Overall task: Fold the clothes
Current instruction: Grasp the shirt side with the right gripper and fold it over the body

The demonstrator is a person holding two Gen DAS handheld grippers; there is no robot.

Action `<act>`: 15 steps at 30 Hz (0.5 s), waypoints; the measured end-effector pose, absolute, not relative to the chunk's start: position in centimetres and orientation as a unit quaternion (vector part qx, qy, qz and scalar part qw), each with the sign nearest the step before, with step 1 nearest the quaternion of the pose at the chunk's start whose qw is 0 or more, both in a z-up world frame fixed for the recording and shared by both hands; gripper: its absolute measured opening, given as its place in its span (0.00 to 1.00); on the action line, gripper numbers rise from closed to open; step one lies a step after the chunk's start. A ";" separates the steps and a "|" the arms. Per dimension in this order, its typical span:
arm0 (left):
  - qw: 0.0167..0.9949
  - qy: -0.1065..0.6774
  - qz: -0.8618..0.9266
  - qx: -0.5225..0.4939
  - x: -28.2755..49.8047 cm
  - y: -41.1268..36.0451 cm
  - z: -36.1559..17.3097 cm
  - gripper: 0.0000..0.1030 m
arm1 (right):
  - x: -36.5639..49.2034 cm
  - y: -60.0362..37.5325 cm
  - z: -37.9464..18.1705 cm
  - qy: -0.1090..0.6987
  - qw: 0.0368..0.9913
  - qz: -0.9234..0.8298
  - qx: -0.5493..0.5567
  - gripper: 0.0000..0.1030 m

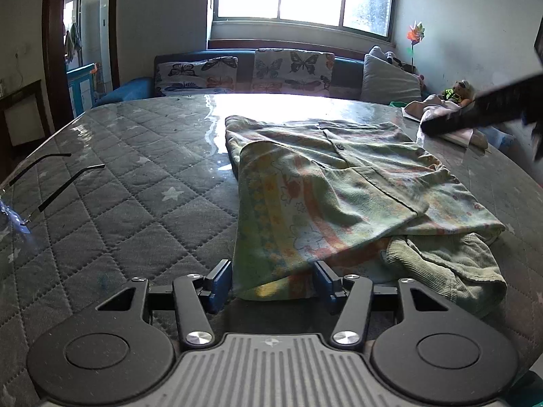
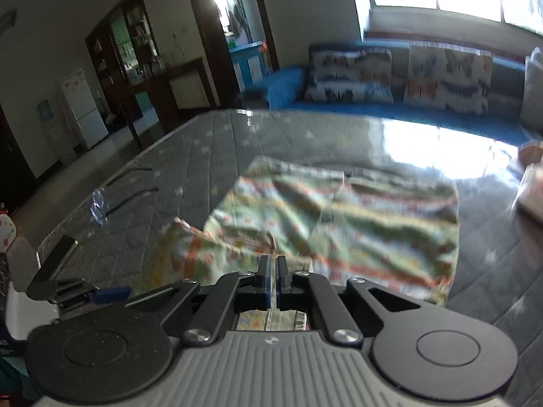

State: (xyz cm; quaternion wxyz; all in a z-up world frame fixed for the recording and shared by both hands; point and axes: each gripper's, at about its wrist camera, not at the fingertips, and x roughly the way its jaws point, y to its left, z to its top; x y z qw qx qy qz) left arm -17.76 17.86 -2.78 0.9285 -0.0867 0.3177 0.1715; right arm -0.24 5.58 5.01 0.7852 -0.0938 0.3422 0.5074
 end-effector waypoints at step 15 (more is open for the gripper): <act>0.928 0.318 0.173 -0.087 -17.6 18.1 -2.9 0.55 | 2.9 6.1 -2.6 0.450 0.762 0.464 -0.049 0.34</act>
